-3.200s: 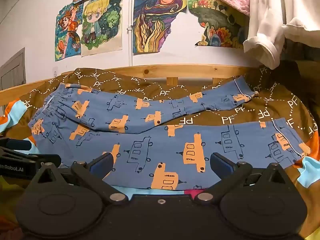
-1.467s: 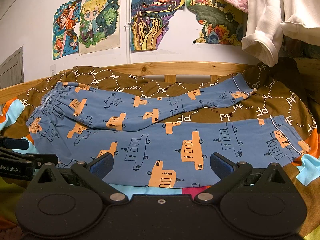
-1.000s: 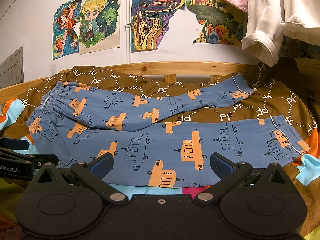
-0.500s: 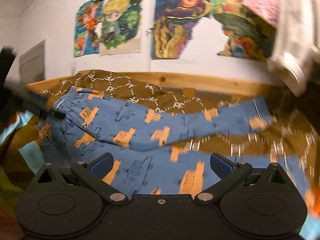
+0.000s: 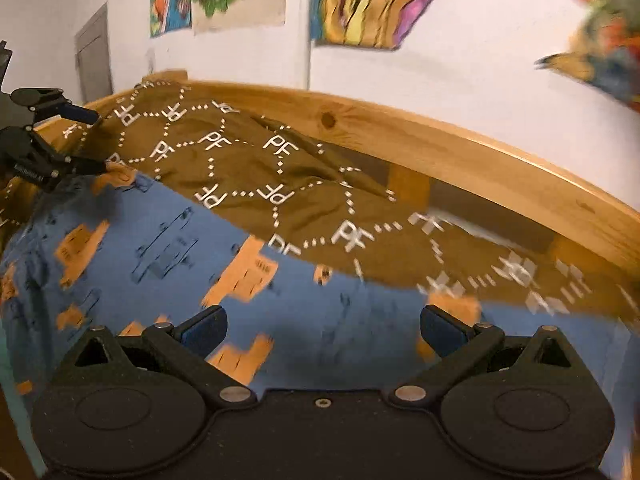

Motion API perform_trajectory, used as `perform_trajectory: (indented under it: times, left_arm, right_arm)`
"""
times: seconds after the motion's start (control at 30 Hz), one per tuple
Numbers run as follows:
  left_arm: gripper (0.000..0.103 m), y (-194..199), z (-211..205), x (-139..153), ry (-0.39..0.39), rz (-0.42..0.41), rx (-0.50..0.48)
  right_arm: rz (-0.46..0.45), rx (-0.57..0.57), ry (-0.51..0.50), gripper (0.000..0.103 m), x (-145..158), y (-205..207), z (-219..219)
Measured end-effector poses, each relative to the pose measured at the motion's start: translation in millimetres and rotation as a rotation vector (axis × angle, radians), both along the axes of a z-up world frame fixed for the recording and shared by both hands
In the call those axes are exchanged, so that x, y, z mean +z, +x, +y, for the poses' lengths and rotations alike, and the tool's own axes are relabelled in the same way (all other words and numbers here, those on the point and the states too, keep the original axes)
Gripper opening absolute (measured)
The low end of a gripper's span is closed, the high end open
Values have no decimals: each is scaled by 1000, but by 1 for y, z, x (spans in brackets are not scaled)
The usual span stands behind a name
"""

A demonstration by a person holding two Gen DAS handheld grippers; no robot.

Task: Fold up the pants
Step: 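Grasp the pant leg cuffs with the left and right grippers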

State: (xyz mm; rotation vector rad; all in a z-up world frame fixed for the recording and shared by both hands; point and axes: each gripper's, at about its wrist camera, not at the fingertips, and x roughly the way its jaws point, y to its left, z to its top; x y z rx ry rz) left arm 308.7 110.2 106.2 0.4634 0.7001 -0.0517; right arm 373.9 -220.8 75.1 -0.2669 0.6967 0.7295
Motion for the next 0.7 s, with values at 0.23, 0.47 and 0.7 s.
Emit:
perform_trajectory:
  times: [0.23, 0.47, 0.7]
  left_arm:
    - [36, 18, 2, -26, 73, 145, -62]
    - [5, 20, -6, -30, 68, 126, -93]
    - [2, 9, -5, -25, 16, 44, -52]
  right_arm:
    - [0, 215, -234, 73, -34, 61, 56]
    - [-23, 282, -308, 41, -47, 76, 68]
    - [-85, 325, -343, 0, -47, 56, 59]
